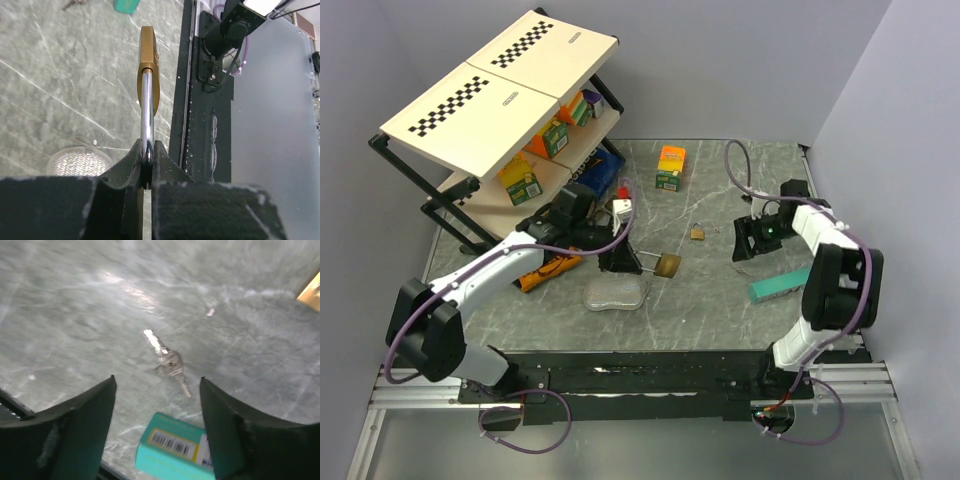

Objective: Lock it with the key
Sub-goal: Place the key at the center of the board, then place the lock at the center of the board.

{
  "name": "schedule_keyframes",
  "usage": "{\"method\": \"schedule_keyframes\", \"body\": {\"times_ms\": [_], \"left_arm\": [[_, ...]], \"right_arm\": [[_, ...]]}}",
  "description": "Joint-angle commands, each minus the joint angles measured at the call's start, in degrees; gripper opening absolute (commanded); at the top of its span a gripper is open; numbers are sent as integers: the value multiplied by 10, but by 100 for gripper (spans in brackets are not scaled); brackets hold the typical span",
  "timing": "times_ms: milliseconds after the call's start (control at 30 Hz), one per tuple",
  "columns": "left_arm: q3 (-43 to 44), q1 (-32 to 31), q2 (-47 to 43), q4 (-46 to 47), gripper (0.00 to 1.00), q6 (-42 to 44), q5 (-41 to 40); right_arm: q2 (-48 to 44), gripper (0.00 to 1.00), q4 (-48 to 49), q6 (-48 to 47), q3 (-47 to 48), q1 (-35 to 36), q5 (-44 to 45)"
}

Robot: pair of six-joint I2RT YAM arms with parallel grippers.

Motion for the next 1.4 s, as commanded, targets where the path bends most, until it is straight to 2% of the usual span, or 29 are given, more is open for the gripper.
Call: {"method": "schedule_keyframes", "body": {"times_ms": [0, 33, 67, 233, 333, 500, 600, 867, 1200, 1267, 1367], "left_arm": [[62, -19, 18, 9, 1, -27, 8], [78, -28, 32, 5, 1, -35, 0], [87, -31, 40, -2, 1, -35, -1], [123, -52, 87, -13, 1, -130, 2], [118, -55, 97, 19, 1, -192, 18], [119, -56, 111, 40, 1, -255, 34], [119, -57, 116, 47, 1, -271, 36], [117, -61, 111, 51, 1, -273, 30], [99, -62, 96, 63, 1, -280, 30], [99, -62, 93, 63, 1, -279, 31], [97, -62, 92, 62, 1, -279, 32]], "right_arm": [[-116, 89, -20, -39, 22, -2, -77], [-152, 96, -20, -54, 14, -3, -90], [-173, 99, -20, -60, 8, -1, -100], [-304, 99, -31, -114, -38, 38, -165], [-390, 99, -6, -133, -79, 101, -174], [-500, 99, 67, -138, -145, 233, -134], [-506, 99, 87, -139, -159, 288, -83], [-475, 99, 132, -131, -160, 366, -15], [-441, 95, 175, -135, -178, 403, 31], [-433, 94, 180, -138, -180, 411, 43], [-428, 86, 188, -132, -179, 416, 57]]}}
